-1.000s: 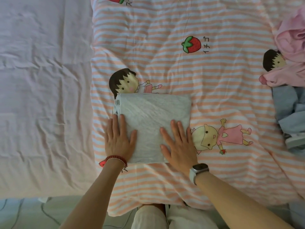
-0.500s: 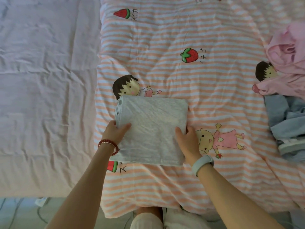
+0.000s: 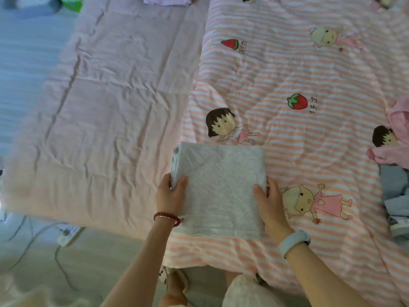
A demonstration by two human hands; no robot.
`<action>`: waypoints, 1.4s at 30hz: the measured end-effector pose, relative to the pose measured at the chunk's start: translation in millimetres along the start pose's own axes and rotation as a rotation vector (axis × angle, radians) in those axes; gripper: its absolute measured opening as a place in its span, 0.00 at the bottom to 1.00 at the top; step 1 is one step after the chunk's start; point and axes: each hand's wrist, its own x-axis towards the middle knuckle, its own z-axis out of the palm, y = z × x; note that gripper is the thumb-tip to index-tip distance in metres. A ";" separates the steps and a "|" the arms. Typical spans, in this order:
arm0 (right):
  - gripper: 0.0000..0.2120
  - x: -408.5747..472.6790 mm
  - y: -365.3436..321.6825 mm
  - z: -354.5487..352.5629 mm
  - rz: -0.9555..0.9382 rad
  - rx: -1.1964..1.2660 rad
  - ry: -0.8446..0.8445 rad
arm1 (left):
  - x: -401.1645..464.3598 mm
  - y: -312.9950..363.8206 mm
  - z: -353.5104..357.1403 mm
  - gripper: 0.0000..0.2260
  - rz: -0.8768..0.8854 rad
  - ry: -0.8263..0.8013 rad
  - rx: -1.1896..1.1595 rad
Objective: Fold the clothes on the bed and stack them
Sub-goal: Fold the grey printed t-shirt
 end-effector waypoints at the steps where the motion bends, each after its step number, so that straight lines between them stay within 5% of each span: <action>1: 0.13 -13.4 -1.6 11.3 -0.014 -0.009 -0.025 | -7.4 -8.5 -18.5 0.13 -0.016 0.025 -0.021; 10: 0.10 -151.1 -3.5 177.3 -0.114 -0.142 -0.268 | -48.8 -106.8 -231.2 0.17 -0.137 0.233 -0.175; 19: 0.09 -263.0 -39.0 386.7 -0.234 -0.187 -0.474 | -44.5 -179.4 -456.6 0.08 -0.137 0.526 -0.201; 33: 0.08 -282.6 -133.6 692.9 -0.277 -0.223 -0.767 | 83.4 -209.5 -688.4 0.12 -0.226 0.824 -0.236; 42: 0.07 -251.9 -213.9 846.1 -0.319 -0.285 -0.727 | 210.0 -192.5 -796.7 0.10 -0.220 0.826 -0.273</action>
